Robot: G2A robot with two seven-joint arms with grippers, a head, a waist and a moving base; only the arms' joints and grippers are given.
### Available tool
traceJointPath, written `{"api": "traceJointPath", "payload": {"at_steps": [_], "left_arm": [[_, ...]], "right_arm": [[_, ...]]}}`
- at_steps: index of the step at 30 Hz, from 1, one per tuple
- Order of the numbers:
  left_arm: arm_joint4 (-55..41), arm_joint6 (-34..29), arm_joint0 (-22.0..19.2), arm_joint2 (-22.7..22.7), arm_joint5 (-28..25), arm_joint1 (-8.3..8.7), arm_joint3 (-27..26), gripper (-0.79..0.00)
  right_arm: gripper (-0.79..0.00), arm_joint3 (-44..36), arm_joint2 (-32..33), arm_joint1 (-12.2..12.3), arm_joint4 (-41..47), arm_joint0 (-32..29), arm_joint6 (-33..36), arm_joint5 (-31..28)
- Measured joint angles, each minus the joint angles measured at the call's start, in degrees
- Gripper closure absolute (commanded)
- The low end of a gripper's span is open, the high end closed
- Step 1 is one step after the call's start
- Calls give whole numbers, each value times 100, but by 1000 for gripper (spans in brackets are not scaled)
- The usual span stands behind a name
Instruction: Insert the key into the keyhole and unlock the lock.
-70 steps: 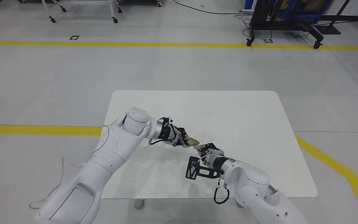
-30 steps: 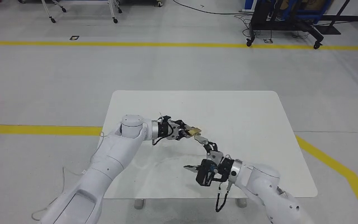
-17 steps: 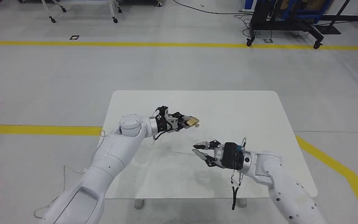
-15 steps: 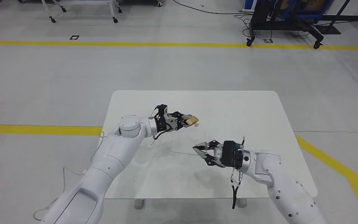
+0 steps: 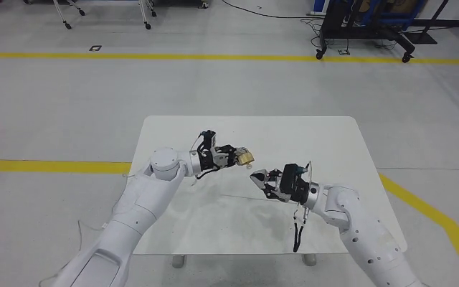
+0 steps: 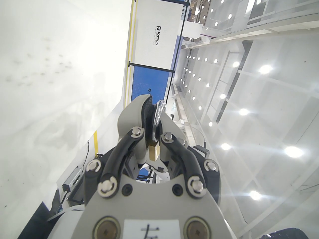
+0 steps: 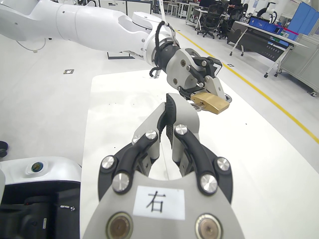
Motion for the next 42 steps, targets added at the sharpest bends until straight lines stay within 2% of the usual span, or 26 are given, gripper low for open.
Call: {"api": "traceJointPath", "payload": {"at_steps": [17, 18, 19, 22, 26, 32, 34, 36, 37, 38, 41, 42], "left_arm": [[402, 180, 271, -105, 188, 83, -739, 0], [411, 188, 282, -113, 199, 86, -770, 0], [422, 210, 296, -124, 211, 90, -806, 0], [450, 465, 336, -180, 261, 95, -865, 0], [559, 1180, 430, -229, 325, 81, -1010, 0], [946, 1824, 486, -96, 485, 46, -1200, 0], [1015, 2022, 501, -67, 596, 32, -1253, 0], [1002, 2139, 523, -63, 698, 20, -1295, 0], [954, 2175, 538, -71, 775, 14, -1311, 0], [932, 2187, 540, -75, 837, 11, -1320, 0], [975, 2208, 520, -60, 1022, 3, -1352, 0], [994, 2213, 513, -52, 1060, 1, -1365, 0]], "right_arm": [[0, 404, -165, -37, 278, 342, 34, -32], [-289, 400, -153, -34, 294, 333, -28, -76], [-785, 372, -133, -27, 298, 314, -148, -180], [-785, 247, -88, 0, 41, 293, -375, -521], [-785, 251, -88, 0, 93, 294, -362, -497], [-785, 251, -88, 0, 91, 294, -362, -496], [-785, 142, -13, 1, -78, 252, -254, -322], [-767, -167, 49, 4, -572, 102, -117, 242], [-646, -394, 61, 9, -992, -44, -87, 774], [-385, -542, 65, 13, -1329, -154, -47, 1181], [-268, -831, -31, 15, -2393, -426, 215, 2288], [-256, -844, -80, 8, -2647, -451, 323, 2537]]}}
